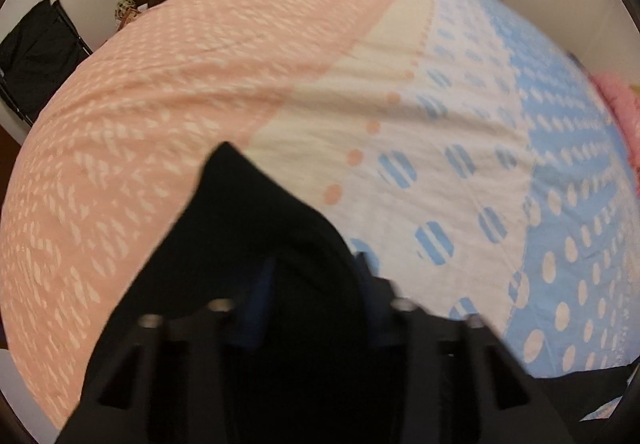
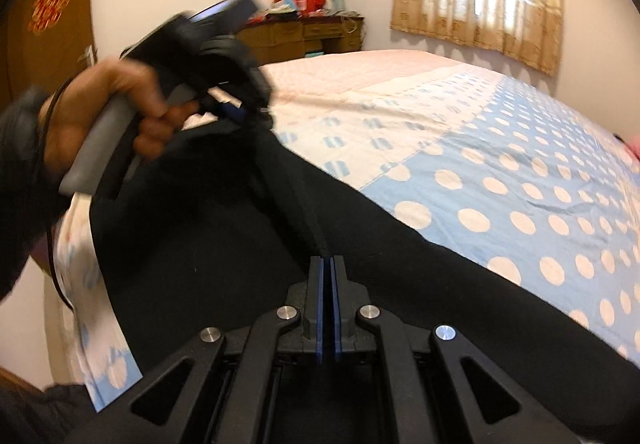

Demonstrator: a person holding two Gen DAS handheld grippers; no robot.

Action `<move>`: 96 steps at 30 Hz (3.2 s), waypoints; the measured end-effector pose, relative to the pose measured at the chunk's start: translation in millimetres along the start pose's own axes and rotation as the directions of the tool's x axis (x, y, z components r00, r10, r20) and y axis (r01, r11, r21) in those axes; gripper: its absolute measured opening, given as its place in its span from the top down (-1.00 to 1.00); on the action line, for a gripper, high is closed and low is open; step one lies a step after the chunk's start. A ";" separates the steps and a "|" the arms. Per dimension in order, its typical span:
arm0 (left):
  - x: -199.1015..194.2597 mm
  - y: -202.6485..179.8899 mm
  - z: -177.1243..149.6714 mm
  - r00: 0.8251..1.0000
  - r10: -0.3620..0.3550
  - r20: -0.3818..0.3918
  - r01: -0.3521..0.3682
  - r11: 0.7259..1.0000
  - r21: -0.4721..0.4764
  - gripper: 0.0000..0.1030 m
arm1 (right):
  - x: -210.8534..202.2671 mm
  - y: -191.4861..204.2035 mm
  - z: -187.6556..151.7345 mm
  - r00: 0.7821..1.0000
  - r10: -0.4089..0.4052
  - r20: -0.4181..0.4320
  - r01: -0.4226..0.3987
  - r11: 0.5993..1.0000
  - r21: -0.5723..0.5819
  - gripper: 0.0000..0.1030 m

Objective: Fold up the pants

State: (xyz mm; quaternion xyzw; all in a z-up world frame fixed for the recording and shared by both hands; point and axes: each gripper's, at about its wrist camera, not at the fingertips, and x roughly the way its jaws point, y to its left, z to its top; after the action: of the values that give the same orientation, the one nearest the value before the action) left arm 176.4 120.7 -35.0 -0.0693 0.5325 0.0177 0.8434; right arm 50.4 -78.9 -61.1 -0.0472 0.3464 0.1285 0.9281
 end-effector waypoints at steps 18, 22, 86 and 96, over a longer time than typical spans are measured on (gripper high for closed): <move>-76.9 38.8 -41.1 0.933 -0.264 0.243 0.290 0.954 -0.077 0.79 | -42.1 -93.6 -53.3 0.934 0.238 0.266 -0.355 0.531 0.769 -0.52; -82.0 30.1 -39.6 0.932 -0.261 0.252 0.281 0.959 -0.045 0.79 | -42.4 -89.2 -63.5 0.923 0.221 0.314 -0.383 0.456 0.803 -0.65; -135.3 89.9 -77.8 0.811 -0.412 0.414 0.523 0.828 -0.201 0.85 | -151.7 -130.8 -178.7 0.952 -0.077 0.296 -0.252 0.350 0.902 -0.25; -145.2 87.9 -78.0 0.816 -0.392 0.425 0.509 0.836 -0.207 0.85 | -123.7 -164.5 -158.8 0.962 -0.196 0.190 -0.125 0.302 0.945 0.16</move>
State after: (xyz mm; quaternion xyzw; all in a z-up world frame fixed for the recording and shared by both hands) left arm 34.7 203.5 54.1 -0.3223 0.3244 -0.0886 0.8849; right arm -95.1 -290.7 -100.3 0.5200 0.2242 -0.1165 0.8159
